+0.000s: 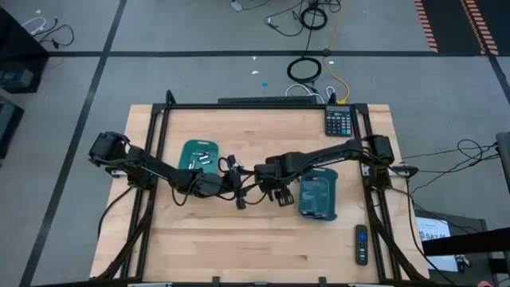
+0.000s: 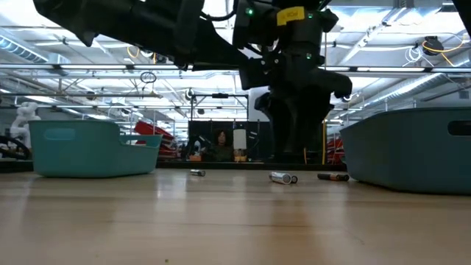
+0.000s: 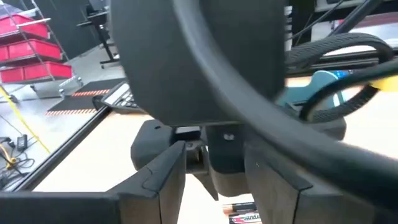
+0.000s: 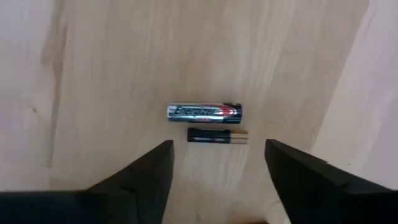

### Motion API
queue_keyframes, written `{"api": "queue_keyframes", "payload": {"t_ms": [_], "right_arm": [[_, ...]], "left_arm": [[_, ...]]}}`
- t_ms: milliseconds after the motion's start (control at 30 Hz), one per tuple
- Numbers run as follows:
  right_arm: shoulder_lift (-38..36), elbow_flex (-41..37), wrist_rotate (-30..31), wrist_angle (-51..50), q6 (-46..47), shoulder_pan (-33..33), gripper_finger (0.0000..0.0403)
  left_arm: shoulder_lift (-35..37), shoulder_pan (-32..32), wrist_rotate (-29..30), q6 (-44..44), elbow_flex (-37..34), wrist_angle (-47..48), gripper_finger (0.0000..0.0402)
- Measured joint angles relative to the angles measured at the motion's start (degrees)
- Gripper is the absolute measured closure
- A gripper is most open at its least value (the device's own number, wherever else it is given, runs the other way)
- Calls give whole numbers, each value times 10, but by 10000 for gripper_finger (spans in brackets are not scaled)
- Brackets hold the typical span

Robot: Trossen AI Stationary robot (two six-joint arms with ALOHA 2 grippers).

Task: Sort batteries
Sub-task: Put the black battery into the blue bin

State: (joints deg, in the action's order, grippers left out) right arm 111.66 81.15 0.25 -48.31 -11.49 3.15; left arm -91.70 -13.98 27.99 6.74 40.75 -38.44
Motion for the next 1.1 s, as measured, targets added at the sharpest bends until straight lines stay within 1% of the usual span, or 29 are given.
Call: {"api": "queue_keyframes", "payload": {"t_ms": [100, 200, 333, 500, 633, 867, 1100], "right_arm": [[10, 0, 0, 8, 1, 0, 128], [26, 0, 0, 11, -1, 0, 116], [39, 0, 14, 17, -3, 0, 118], [41, 0, 6, 16, -10, -6, 121], [42, 0, -18, 16, -13, -14, 121], [62, 1, -19, 20, -16, -16, 122], [65, -2, -18, 18, -16, -16, 125]], "left_arm": [[0, 1, -2, -3, 0, 0, 233], [-1, 1, -8, -3, 0, 3, 233], [-1, 1, -8, -4, -1, 9, 233], [-2, 2, -7, -4, -2, 11, 233], [-2, 2, -4, -4, -2, 11, 233], [-2, 2, 0, -4, -2, 28, 233], [-2, 2, -2, -4, -2, 37, 233]]}}
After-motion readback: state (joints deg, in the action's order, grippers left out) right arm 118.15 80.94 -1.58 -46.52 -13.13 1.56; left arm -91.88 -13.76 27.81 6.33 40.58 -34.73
